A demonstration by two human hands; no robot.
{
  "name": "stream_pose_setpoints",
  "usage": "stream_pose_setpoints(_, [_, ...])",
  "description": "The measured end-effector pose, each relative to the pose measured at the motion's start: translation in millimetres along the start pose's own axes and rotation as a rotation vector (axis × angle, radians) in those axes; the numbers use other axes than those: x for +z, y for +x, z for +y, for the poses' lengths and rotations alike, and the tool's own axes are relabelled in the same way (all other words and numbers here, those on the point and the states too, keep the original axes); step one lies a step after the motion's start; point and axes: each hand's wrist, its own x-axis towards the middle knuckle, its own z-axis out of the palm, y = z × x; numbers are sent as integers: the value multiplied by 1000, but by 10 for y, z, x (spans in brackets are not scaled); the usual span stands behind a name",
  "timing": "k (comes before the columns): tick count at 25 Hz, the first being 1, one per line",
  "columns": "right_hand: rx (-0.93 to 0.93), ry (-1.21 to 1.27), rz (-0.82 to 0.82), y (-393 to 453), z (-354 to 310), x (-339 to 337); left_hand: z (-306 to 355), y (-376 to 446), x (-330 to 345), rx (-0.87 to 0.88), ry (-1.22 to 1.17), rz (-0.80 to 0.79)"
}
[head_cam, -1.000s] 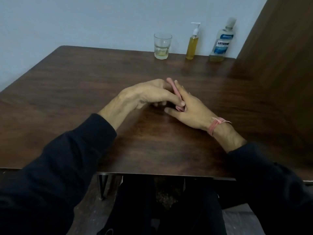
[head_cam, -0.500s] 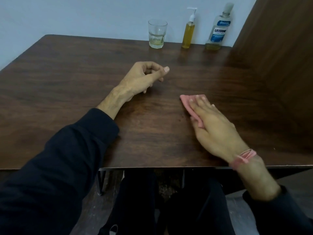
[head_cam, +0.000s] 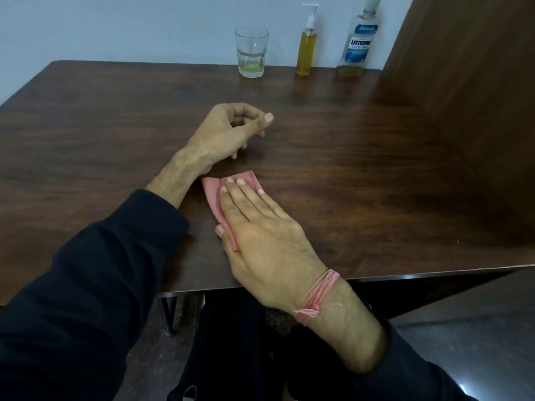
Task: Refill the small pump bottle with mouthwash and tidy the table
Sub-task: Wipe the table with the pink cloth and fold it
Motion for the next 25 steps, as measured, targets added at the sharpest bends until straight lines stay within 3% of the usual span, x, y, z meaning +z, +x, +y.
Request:
stream_pose_setpoints(4, [110, 3, 2, -127, 446, -115, 2, -13, 17, 15, -23, 16])
stream_pose_setpoints(9, [441, 2, 22, -423, 1216, -341, 4, -24, 20, 24, -7, 12])
stream_pose_setpoints(14, [609, -36, 27, -316, 1076, -293, 37, -25, 30, 20, 19, 9])
stream_pose_setpoints(16, [553, -18, 21, -178, 770, -270, 33, -29, 28, 16, 14, 24])
stream_pose_setpoints(21, [148, 70, 64, -94, -294, 17, 20, -2, 16, -2, -3, 26])
stream_pose_setpoints(25, [46, 75, 49, -144, -387, 51, 27, -3, -26, -1, -43, 33])
